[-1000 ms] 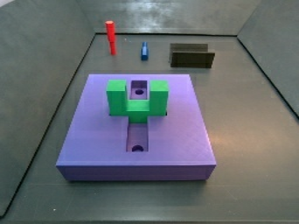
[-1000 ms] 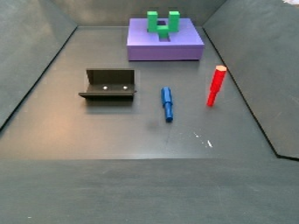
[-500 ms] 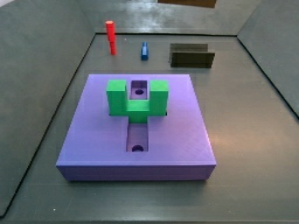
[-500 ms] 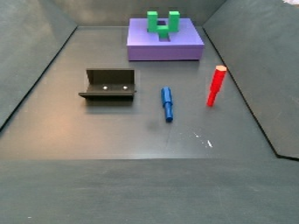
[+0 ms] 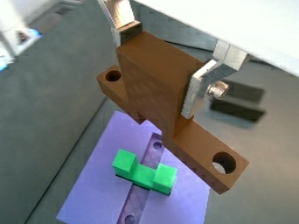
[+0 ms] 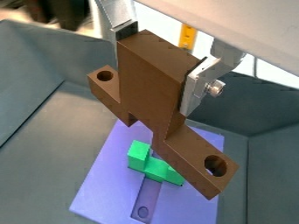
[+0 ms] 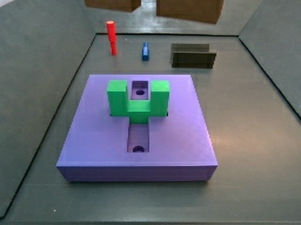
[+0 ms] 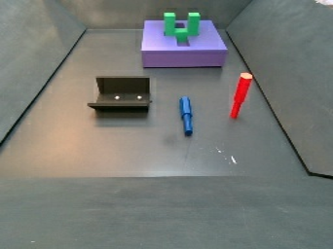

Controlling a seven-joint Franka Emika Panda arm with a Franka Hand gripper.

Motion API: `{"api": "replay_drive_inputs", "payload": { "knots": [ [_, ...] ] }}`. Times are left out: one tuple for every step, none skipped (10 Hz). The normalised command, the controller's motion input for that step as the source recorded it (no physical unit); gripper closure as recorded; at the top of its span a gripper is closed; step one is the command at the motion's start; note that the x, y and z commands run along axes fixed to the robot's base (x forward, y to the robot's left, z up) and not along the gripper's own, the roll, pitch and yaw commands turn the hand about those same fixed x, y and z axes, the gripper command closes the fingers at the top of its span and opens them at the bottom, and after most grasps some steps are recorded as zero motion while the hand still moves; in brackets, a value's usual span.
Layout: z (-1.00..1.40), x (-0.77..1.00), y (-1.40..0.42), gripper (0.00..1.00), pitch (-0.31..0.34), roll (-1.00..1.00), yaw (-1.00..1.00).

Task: Pick up the brown object. Move up. Place the brown object on the fixture. Regrasp the brown object. Move to above the board. Insert the brown object.
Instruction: Insert the brown object.

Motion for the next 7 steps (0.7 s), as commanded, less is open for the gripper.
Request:
{"api": "replay_drive_inputs", "payload": {
  "knots": [
    [-0.28,-0.05,-0.05,1.00,-0.229,-0.16,-0.94],
    [-0.23,-0.11,-0.01,1.00,-0.124,-0.08,-0.90],
    [-0.22,-0.04,0.00,1.00,-0.099,-0.07,-0.99],
    [-0.23,0.00,0.00,1.00,-0.067,-0.05,-1.00],
    [-0.17,0.00,0.00,1.00,-0.003,0.00,-1.00],
    [-0.22,0.09,-0.16,1.00,0.064,0.03,-0.75],
    [-0.25,0.00,-0.15,1.00,0.050,0.02,-0.87]
  ]
}}
